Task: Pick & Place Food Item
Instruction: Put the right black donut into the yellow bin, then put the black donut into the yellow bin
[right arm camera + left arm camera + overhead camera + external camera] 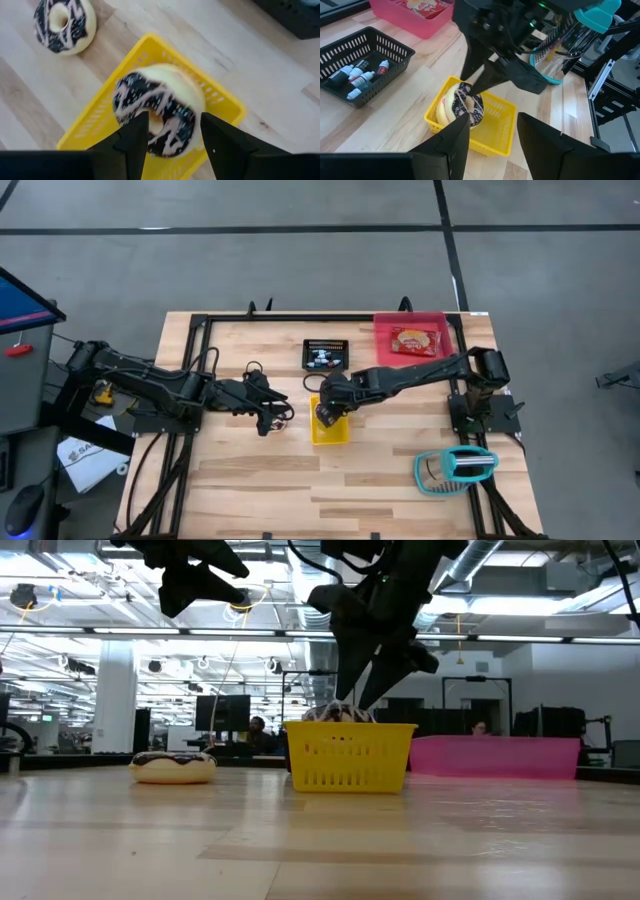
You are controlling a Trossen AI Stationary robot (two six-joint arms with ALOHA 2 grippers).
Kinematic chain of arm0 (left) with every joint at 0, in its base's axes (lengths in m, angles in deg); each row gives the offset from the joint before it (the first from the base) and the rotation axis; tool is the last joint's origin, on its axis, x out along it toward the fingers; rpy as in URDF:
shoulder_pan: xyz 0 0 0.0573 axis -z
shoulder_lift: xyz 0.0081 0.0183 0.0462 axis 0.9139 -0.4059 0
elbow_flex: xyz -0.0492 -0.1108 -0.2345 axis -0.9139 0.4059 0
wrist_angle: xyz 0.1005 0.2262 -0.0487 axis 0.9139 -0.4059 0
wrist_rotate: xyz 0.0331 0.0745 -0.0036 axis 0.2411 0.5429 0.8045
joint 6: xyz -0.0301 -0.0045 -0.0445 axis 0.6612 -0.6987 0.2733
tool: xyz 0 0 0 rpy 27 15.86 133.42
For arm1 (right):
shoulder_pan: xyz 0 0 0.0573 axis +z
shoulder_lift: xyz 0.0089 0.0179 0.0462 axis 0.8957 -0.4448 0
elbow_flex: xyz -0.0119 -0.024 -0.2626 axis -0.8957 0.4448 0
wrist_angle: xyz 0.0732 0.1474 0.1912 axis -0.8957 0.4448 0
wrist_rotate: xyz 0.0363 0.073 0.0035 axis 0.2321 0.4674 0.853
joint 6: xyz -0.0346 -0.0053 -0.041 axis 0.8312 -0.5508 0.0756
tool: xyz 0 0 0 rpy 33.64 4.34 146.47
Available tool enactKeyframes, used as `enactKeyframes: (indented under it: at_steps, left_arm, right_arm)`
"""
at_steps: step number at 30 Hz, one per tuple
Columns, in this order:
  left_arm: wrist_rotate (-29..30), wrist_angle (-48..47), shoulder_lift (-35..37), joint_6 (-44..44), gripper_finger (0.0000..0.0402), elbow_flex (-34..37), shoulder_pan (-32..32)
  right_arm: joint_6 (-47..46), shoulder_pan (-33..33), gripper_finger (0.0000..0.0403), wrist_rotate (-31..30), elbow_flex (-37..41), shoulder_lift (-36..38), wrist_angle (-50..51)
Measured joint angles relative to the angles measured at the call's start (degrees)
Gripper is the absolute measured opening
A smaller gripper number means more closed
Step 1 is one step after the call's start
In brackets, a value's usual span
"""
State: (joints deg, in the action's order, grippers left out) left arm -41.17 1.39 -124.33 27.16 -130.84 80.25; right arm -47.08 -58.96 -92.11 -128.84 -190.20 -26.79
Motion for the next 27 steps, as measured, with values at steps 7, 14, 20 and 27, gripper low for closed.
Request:
enactKeyframes:
  at_steps: [7,14,20,27]
  left_arm:
    - [-0.01,-0.03,0.00,-0.02,0.0161,0.00,0.00]
    - [-0.04,-0.03,0.00,-0.08,0.0161,0.00,0.00]
    - [-0.23,-0.14,0.00,-0.11,0.0161,0.00,-0.02]
    - [-0.19,-2.60,0.00,-0.48,0.0161,0.00,-0.02]
  right_arm:
    - [-0.61,0.79,0.0171,0.29,0.00,0.00,0.02]
    - [-0.68,0.55,0.0171,0.09,0.00,0.00,0.06]
    - [-0.90,0.00,0.0171,0.00,0.00,0.01,0.04]
    - [-1.05,-0.64,0.0171,-1.58,0.02,1.36,0.04]
